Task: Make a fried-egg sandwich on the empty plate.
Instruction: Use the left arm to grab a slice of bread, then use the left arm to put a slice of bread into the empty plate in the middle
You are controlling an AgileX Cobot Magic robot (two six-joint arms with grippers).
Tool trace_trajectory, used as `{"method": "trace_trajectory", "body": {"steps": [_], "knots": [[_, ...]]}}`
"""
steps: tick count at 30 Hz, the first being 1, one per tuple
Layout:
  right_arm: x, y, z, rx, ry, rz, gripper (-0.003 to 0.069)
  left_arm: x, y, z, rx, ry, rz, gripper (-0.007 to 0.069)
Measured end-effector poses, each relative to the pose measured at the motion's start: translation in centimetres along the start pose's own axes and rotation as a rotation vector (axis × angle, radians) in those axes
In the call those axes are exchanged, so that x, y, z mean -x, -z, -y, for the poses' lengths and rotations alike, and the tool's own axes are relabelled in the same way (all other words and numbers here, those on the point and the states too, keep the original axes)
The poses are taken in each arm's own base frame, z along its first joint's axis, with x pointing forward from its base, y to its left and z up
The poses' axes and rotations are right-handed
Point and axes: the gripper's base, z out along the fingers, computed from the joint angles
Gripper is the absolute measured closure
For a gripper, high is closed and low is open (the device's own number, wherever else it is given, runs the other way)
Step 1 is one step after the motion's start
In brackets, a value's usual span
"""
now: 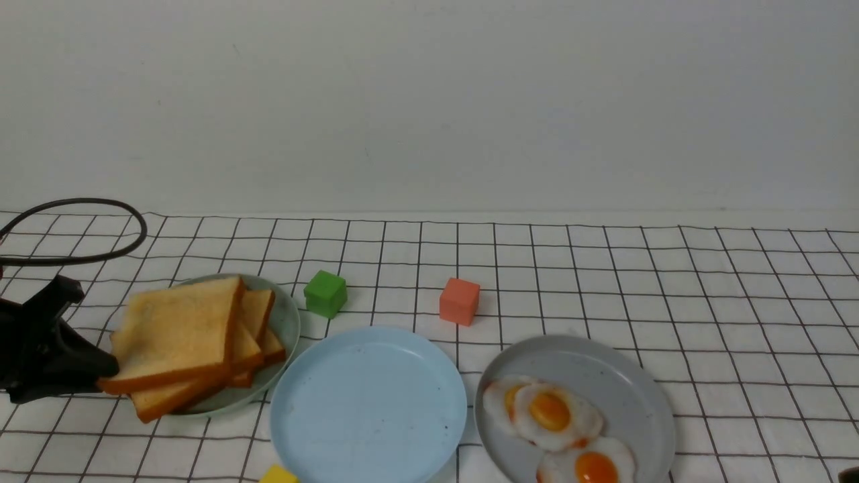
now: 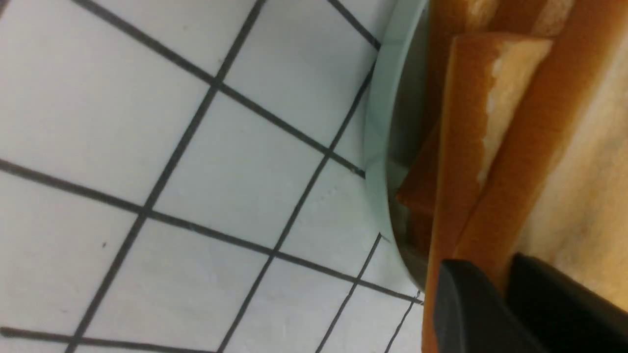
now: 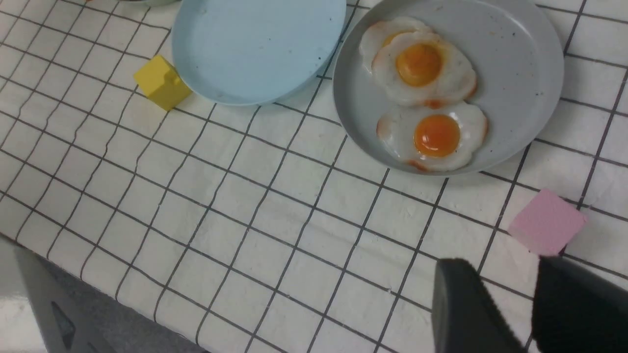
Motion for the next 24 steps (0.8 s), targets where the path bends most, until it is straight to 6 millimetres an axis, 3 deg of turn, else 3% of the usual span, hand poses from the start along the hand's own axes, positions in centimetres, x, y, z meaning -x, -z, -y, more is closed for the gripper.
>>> {"method": "trace_trajectory", "body": {"steps": [1, 3, 11, 17, 21, 24], "knots": [[-0.1, 0.0, 0.1, -0.008, 0.005, -0.010, 0.0418, 0.0, 0.0, 0.0, 0.001, -0.005, 0.000, 0.0603], [-0.2, 0.0, 0.1, -0.016, 0.009, -0.020, 0.0418, 0.0, 0.0, 0.0, 0.002, -0.010, 0.000, 0.0612], [-0.3, 0.0, 0.2, -0.018, 0.011, -0.036, 0.0418, -0.1, 0.2, 0.1, -0.003, -0.050, -0.002, 0.0612], [-0.3, 0.0, 0.2, -0.018, 0.011, -0.038, 0.0418, -0.6, 1.9, 1.5, -0.028, -0.135, 0.034, 0.0619], [-0.3, 0.0, 0.2, -0.018, 0.011, -0.038, 0.0418, -1.9, 2.4, 4.2, -0.049, -0.260, 0.036, 0.0619], [-0.3, 0.0, 0.2, -0.017, 0.011, -0.038, 0.0418, -3.8, 1.2, 7.2, -0.069, -0.375, -0.025, 0.0619]]}}
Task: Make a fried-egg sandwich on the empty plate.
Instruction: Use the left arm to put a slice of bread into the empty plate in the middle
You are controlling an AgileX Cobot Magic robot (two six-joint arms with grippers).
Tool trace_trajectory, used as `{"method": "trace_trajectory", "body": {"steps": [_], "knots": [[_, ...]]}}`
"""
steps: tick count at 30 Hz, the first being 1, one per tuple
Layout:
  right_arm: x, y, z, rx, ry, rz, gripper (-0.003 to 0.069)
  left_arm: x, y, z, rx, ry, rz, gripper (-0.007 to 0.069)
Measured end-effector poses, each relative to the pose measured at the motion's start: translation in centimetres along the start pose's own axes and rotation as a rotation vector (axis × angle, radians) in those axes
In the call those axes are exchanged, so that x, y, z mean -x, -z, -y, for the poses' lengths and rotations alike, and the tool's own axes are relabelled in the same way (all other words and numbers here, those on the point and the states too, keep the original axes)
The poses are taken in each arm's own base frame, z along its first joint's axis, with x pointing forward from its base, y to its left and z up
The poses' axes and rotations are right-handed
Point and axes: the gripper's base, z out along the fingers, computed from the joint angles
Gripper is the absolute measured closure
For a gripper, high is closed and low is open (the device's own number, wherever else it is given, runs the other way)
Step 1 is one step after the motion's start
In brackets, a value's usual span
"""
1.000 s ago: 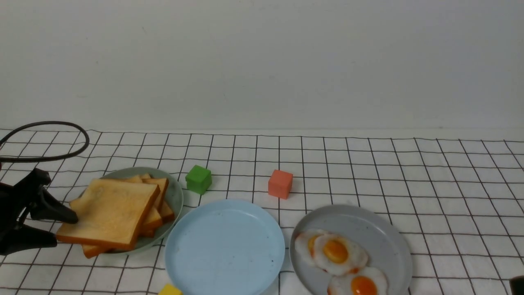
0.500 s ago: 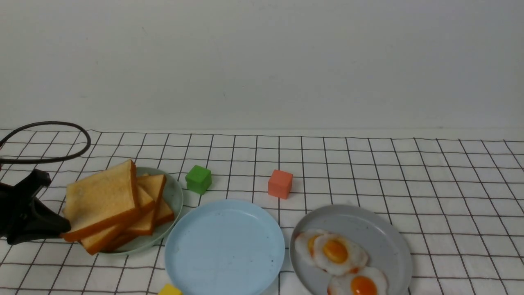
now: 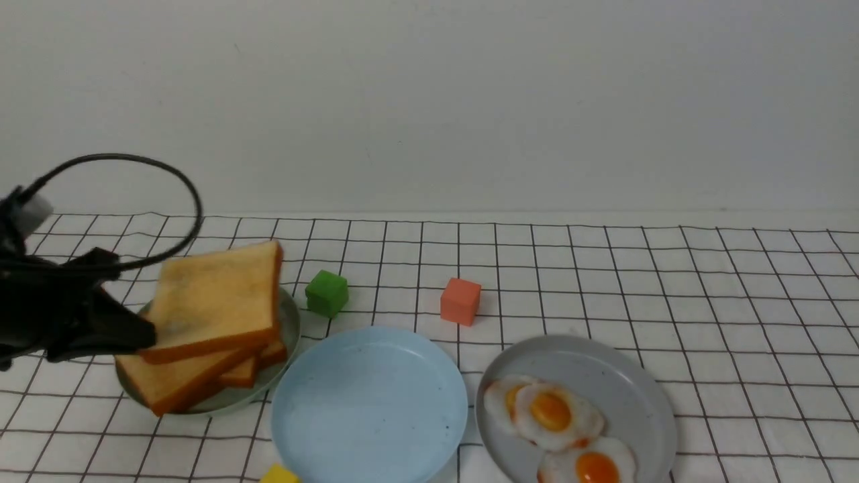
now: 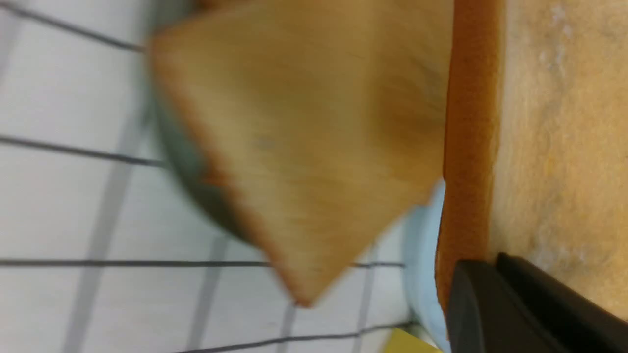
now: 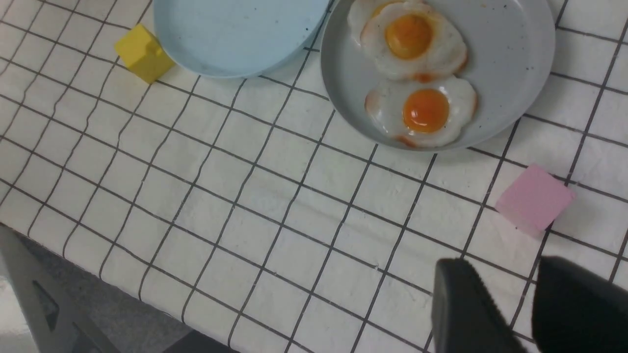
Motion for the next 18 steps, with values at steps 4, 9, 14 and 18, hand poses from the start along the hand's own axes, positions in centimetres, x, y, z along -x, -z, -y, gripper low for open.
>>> {"method": "trace_trajectory", "body": {"steps": [4, 9, 14, 18], "knots": [[0.0, 0.0, 0.0, 0.003, -0.002, 0.005, 0.0418, -1.7, -3.0, 3.8, -0.026, -0.091, -0.090, 0.0622], [0.2, 0.0, 0.0, 0.000, -0.002, 0.027, 0.0418, -2.8, -5.1, 6.5, -0.004, -0.115, -0.077, 0.0622], [0.4, 0.0, 0.0, -0.001, -0.002, 0.040, 0.0418, -3.7, -6.2, 7.8, 0.024, -0.153, -0.087, 0.0615], [0.6, 0.0, 0.0, -0.005, -0.002, 0.066, 0.0418, -4.0, -7.1, 7.4, 0.072, -0.102, -0.111, 0.0587]]}}
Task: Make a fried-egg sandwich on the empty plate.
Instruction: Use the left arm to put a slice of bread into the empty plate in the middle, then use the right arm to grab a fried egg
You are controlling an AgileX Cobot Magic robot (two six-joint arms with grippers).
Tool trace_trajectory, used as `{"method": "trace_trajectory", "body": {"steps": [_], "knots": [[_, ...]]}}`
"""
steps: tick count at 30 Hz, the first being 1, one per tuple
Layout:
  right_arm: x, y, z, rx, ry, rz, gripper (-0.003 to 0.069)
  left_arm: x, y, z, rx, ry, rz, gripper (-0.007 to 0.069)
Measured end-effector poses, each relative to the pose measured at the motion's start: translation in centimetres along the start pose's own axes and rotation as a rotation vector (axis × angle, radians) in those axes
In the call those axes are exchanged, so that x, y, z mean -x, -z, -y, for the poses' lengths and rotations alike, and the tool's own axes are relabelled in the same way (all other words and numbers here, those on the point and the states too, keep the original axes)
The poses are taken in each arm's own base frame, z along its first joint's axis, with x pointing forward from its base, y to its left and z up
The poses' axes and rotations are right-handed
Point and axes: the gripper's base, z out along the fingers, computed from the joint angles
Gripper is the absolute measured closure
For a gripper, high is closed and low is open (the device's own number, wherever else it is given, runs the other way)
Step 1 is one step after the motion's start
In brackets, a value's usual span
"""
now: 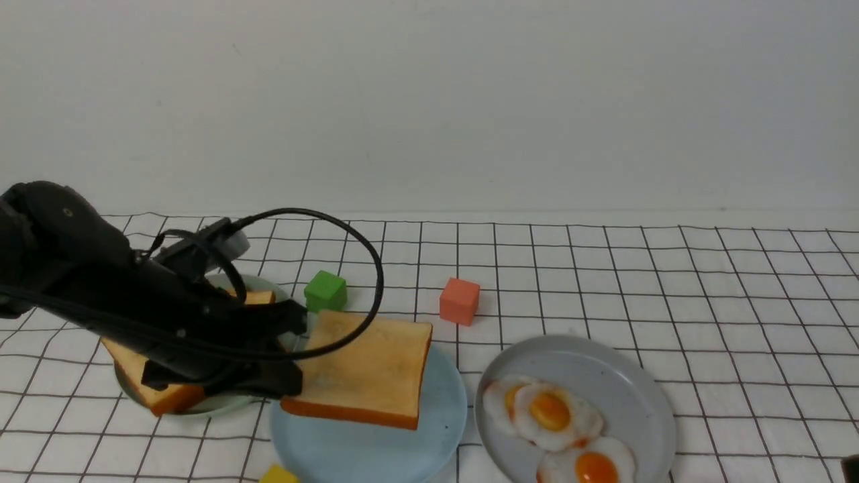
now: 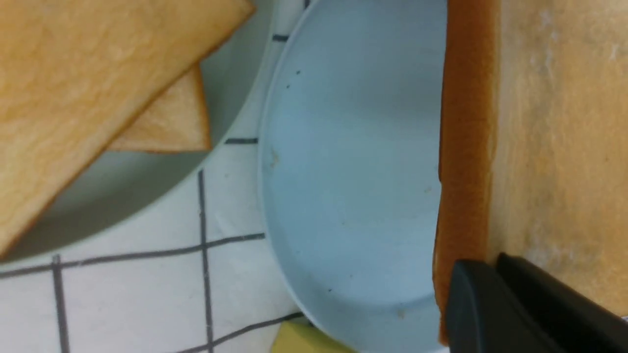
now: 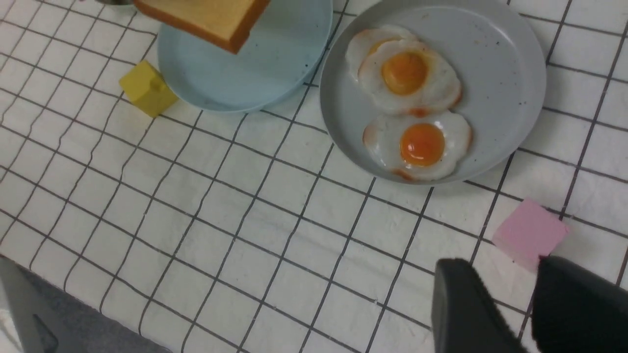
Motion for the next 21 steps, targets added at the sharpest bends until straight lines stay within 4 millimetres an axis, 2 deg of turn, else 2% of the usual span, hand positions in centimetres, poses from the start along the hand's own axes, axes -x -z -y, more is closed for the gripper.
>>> {"method": "trace_trajectory", "body": {"steps": [2, 7, 9, 13, 16, 18, 20, 21], "knots": [[0.1, 0.0, 0.0, -0.002, 0.000, 0.016, 0.0418, 0.0, -0.9, -0.6, 0.030, 0.056, -0.026, 0.0545], [0.2, 0.0, 0.0, -0.003, 0.000, 0.026, 0.0418, -0.2, -1.4, -0.9, 0.037, 0.073, -0.058, 0.0437], [0.4, 0.0, 0.1, -0.006, 0.000, 0.044, 0.0418, -0.3, -1.4, -0.9, 0.033, 0.075, -0.074, 0.0328], [0.8, -0.3, 0.2, -0.019, 0.002, 0.045, 0.0418, -0.3, -0.9, -0.3, 0.012, 0.055, -0.137, 0.0194], [1.4, -0.8, 0.5, -0.041, 0.011, 0.003, 0.0416, 0.1, 0.1, 0.6, -0.010, 0.021, -0.168, 0.0139], [3.0, -1.8, 1.0, -0.060, 0.019, -0.062, 0.0409, 0.8, 3.0, 2.7, -0.056, -0.060, -0.171, 0.0116], [3.8, -2.5, 1.2, -0.064, 0.024, -0.090, 0.0407, 0.8, 4.5, 3.6, -0.079, -0.096, -0.158, 0.0116], [4.7, -3.7, 1.5, -0.065, 0.023, -0.131, 0.0405, 0.3, 6.4, 4.7, -0.114, -0.145, -0.137, 0.0123]]}}
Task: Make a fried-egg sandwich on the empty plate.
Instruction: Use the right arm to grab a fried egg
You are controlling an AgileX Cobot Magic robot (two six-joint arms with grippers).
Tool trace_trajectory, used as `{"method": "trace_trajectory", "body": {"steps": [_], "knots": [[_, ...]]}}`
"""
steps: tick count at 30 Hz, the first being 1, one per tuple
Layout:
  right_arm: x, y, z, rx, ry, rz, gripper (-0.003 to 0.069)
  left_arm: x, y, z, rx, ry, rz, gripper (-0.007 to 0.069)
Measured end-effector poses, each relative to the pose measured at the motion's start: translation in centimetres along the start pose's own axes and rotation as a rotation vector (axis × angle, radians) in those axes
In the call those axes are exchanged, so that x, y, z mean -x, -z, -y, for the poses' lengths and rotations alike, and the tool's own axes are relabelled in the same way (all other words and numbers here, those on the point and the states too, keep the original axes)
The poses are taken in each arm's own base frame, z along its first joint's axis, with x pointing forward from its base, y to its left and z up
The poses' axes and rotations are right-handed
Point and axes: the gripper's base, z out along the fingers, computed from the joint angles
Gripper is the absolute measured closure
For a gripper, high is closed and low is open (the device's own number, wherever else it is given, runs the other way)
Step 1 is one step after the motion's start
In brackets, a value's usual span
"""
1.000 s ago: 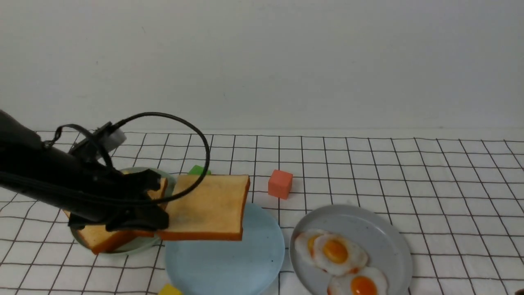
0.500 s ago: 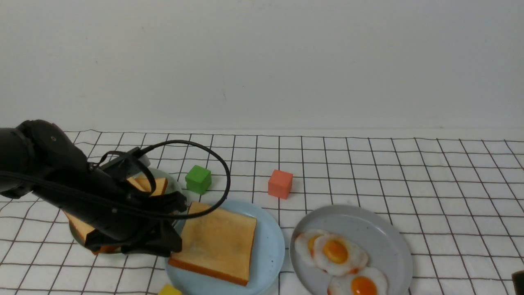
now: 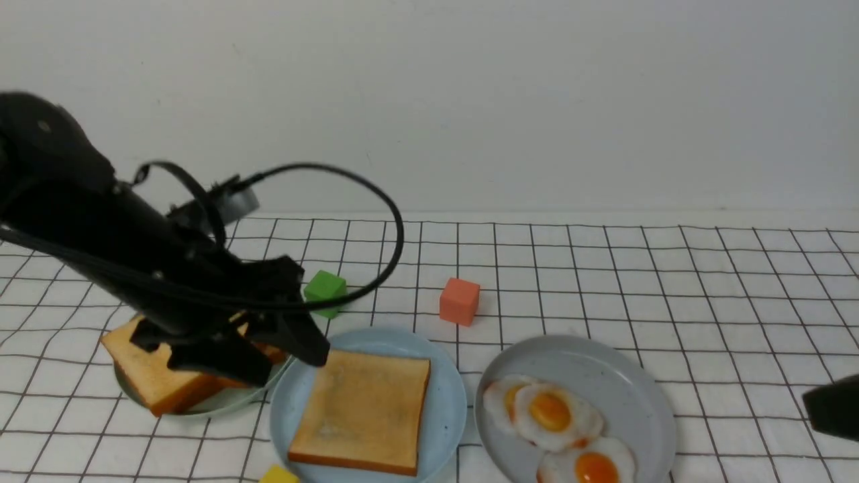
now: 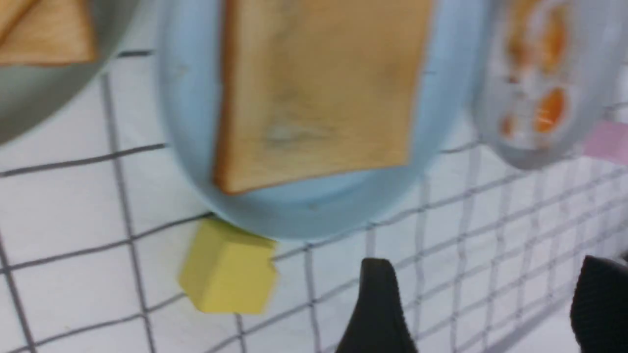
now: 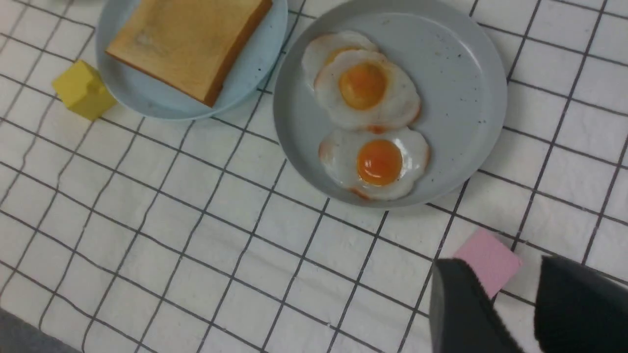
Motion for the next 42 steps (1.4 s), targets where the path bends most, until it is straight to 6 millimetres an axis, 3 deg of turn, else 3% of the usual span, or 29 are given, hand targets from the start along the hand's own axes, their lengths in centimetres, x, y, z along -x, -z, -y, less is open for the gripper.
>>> {"method": "trace_trajectory", "body": {"steps": [3, 8, 13, 14, 18, 24, 27, 34, 42], "knots": [[1.6, -2.6, 0.5, 0.019, -0.021, -0.090, 0.0403, -2.3, 2.2, 2.2, -0.028, -0.137, 0.034, 0.0171], [3.7, -6.6, 1.1, 0.067, 0.023, -0.198, 0.0403, -7.3, 3.4, 4.6, -0.043, -0.384, 0.069, 0.0337], [6.4, -10.5, 1.6, 0.124, 0.231, -0.245, 0.0403, -12.6, 3.5, 5.0, -0.031, -0.557, 0.104, 0.0613], [6.7, -11.0, 1.6, 0.132, 0.275, -0.249, 0.0403, -13.1, 3.4, 5.0, -0.028, -0.574, 0.108, 0.0637], [8.0, -14.9, 1.3, 0.186, 0.476, -0.286, 0.0403, -14.9, 3.2, 4.5, -0.016, -0.617, 0.153, 0.0638], [9.4, -20.8, 2.0, 0.197, 0.563, -0.302, 0.0403, -15.2, 3.0, 3.9, 0.013, -0.630, 0.192, 0.0638], [9.8, -22.7, 2.4, 0.197, 0.595, -0.303, 0.0403, -15.2, 3.0, 3.9, 0.015, -0.628, 0.197, 0.0638], [9.5, -25.6, 3.0, 0.233, 0.683, -0.336, 0.0411, -15.2, 3.0, 3.9, 0.014, -0.628, 0.193, 0.0638], [8.9, -27.2, 3.4, 0.239, 0.685, -0.352, 0.0415, -15.4, 3.0, 3.9, 0.012, -0.628, 0.177, 0.0638]]}}
